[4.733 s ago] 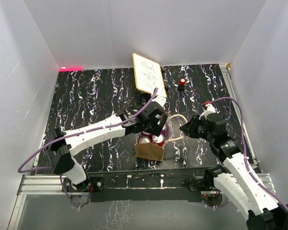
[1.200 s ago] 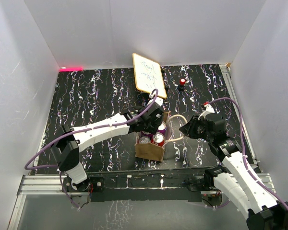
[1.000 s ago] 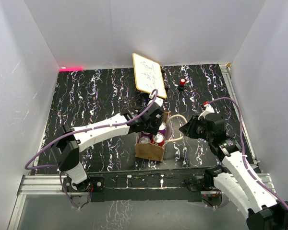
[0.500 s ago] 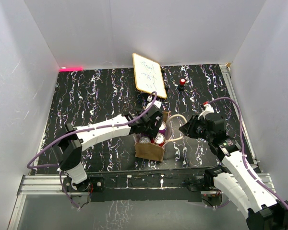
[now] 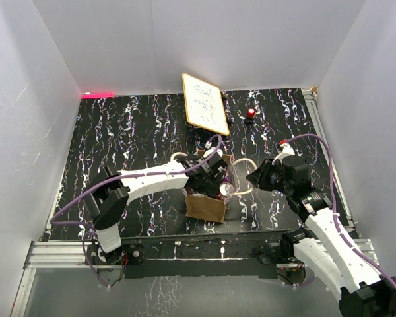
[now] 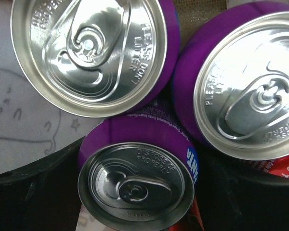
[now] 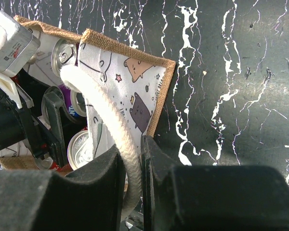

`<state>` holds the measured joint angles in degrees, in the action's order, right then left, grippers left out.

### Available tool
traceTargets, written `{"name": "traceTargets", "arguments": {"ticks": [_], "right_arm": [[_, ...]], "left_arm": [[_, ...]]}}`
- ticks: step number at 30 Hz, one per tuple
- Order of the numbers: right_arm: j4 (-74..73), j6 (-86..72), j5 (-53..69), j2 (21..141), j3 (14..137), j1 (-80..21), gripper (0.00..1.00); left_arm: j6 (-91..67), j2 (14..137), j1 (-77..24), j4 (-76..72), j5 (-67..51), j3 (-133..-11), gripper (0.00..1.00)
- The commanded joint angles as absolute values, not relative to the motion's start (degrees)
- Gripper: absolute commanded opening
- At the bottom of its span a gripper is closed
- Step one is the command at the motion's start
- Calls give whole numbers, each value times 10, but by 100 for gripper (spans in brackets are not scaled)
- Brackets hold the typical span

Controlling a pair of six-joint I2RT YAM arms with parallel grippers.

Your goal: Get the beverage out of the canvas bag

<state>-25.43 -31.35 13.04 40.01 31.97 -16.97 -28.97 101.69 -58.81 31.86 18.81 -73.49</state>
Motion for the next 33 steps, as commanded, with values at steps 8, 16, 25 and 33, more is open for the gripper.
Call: {"name": "traceTargets", "arguments": {"ticks": [8,16,25,33], "right_arm": [[-222,-304,133,395,315,-169,20],[-222,-305,132,393,314,-169,20],[-223,-306,130,395,314,-169,20],[-223,-306,128,396,315,-169,20]], "left_arm": [[-280,1005,-588,366,201,-755,52],[-260,973,-588,402,225,-815,19],[-230,913,-588,418,227,-866,0],[-220,870,-588,407,198,-879,0]]}}
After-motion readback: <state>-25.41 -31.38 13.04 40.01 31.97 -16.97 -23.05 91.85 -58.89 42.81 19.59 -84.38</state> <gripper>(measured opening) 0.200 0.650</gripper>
